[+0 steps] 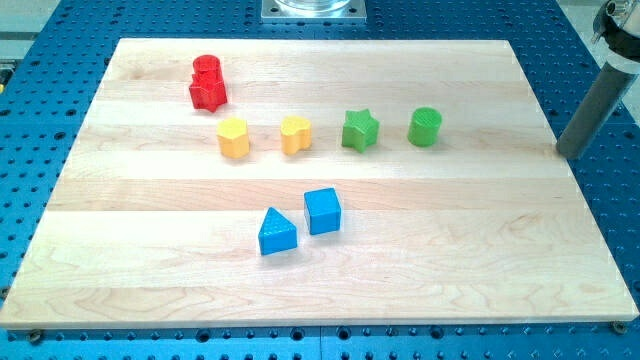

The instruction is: Move the triangle to the left of the cube

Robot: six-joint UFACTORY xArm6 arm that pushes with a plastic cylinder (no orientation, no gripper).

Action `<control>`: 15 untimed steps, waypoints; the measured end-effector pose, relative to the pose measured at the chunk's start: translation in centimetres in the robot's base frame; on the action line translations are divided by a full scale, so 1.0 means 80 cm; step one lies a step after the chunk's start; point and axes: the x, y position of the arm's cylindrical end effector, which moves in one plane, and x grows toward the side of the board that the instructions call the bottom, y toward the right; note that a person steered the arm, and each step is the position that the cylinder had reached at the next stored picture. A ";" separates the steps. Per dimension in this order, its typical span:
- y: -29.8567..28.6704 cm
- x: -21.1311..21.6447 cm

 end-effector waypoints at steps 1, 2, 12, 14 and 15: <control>-0.077 0.037; -0.174 0.088; -0.544 0.212; -0.545 0.152; -0.568 0.160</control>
